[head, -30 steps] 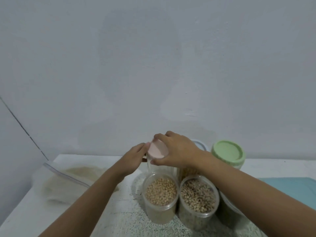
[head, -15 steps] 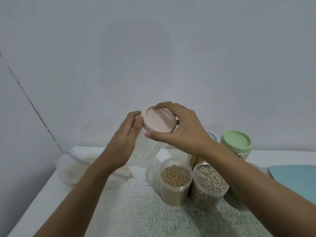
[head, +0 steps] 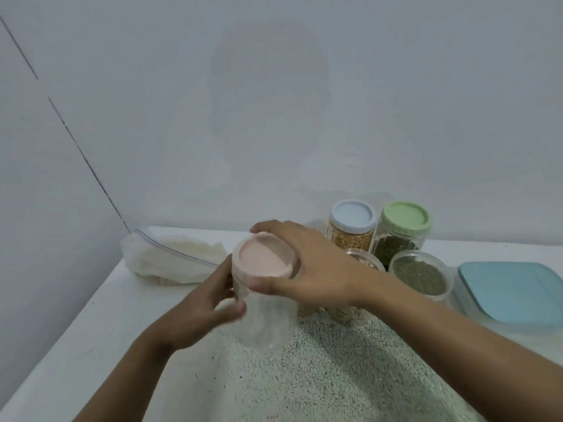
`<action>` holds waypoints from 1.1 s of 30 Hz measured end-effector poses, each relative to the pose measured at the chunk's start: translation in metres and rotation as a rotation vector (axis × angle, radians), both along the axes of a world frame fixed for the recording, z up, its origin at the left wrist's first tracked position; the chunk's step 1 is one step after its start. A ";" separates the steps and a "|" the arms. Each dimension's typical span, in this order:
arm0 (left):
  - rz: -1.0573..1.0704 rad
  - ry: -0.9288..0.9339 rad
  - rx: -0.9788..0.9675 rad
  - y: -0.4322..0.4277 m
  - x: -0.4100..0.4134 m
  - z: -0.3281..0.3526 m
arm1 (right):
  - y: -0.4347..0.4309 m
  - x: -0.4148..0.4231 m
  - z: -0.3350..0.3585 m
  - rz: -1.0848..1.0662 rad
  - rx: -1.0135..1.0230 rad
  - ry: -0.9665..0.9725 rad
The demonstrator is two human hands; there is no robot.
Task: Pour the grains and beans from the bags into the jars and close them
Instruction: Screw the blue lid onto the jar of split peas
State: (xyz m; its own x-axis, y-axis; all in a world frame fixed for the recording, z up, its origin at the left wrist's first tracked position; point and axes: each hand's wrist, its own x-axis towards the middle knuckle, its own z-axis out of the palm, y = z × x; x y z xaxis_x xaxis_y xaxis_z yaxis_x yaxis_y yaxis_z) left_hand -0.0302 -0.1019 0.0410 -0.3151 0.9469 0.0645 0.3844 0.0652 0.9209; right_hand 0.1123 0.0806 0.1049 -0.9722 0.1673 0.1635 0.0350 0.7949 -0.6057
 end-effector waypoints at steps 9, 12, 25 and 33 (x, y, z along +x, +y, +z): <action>0.222 0.017 -0.005 0.014 0.032 -0.054 | -0.021 0.014 -0.038 0.078 0.105 -0.192; 0.213 0.012 -0.002 0.020 0.037 -0.059 | -0.034 0.008 -0.048 -0.062 0.185 -0.159; 0.065 0.056 0.005 0.036 0.019 -0.069 | -0.032 -0.004 -0.063 -0.067 0.080 0.069; -0.011 0.099 -0.008 0.040 0.012 -0.074 | -0.017 -0.012 -0.049 0.109 0.291 -0.087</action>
